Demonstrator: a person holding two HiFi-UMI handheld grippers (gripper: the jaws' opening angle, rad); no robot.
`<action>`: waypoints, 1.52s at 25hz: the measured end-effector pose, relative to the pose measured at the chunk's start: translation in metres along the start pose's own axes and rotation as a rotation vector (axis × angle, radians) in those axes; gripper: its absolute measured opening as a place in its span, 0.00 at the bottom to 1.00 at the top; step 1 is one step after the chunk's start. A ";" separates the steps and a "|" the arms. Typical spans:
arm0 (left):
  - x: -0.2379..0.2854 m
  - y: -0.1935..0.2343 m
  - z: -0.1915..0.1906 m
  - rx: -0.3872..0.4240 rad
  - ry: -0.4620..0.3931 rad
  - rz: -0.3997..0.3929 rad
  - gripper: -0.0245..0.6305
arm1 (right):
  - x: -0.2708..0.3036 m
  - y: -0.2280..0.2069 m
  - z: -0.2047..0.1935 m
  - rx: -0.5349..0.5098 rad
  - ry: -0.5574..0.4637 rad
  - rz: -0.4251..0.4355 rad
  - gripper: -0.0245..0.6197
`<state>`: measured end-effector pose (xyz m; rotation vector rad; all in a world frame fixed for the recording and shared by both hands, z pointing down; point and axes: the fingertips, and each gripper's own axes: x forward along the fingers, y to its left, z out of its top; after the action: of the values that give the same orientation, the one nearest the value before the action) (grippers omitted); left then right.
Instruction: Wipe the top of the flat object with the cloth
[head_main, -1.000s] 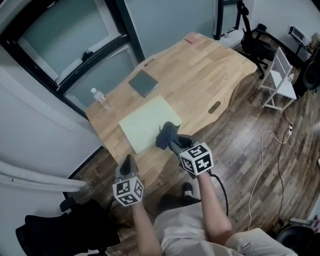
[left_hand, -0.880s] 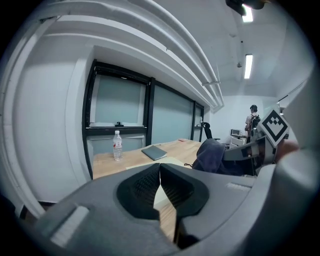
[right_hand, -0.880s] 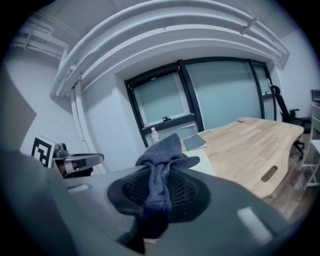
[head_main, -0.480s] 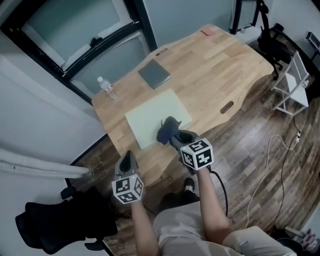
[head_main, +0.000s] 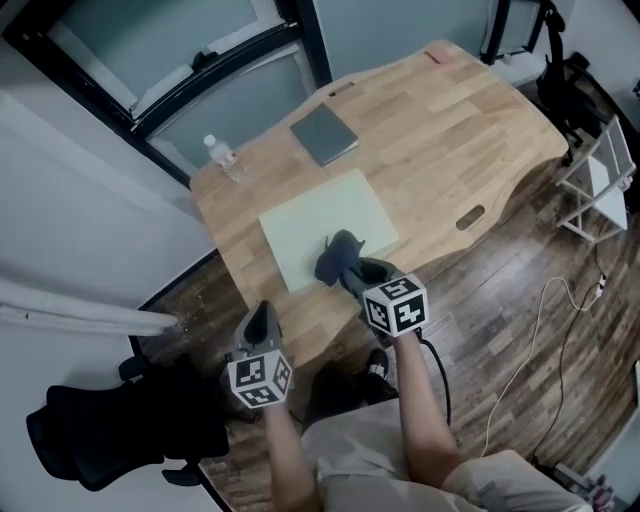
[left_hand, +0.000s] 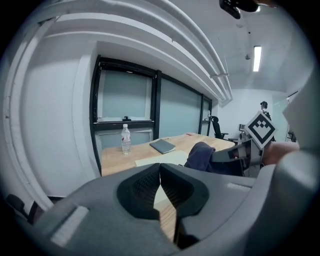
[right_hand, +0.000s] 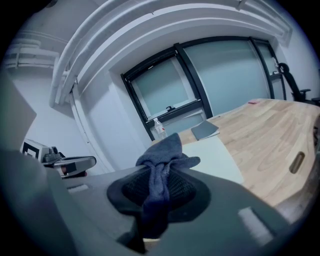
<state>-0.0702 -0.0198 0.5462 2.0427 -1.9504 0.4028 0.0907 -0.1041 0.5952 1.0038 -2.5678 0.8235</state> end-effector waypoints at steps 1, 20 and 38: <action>0.001 0.002 -0.002 -0.003 0.005 0.002 0.05 | 0.003 0.001 0.000 -0.001 0.006 0.003 0.17; 0.092 0.055 0.018 -0.048 0.033 -0.056 0.05 | 0.092 -0.012 0.041 -0.024 0.060 -0.018 0.17; 0.172 0.063 -0.022 -0.106 0.166 -0.298 0.05 | 0.156 0.003 0.065 -0.129 0.124 -0.050 0.17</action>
<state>-0.1258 -0.1714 0.6352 2.1135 -1.5106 0.3768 -0.0266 -0.2249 0.6082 0.9440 -2.4456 0.6755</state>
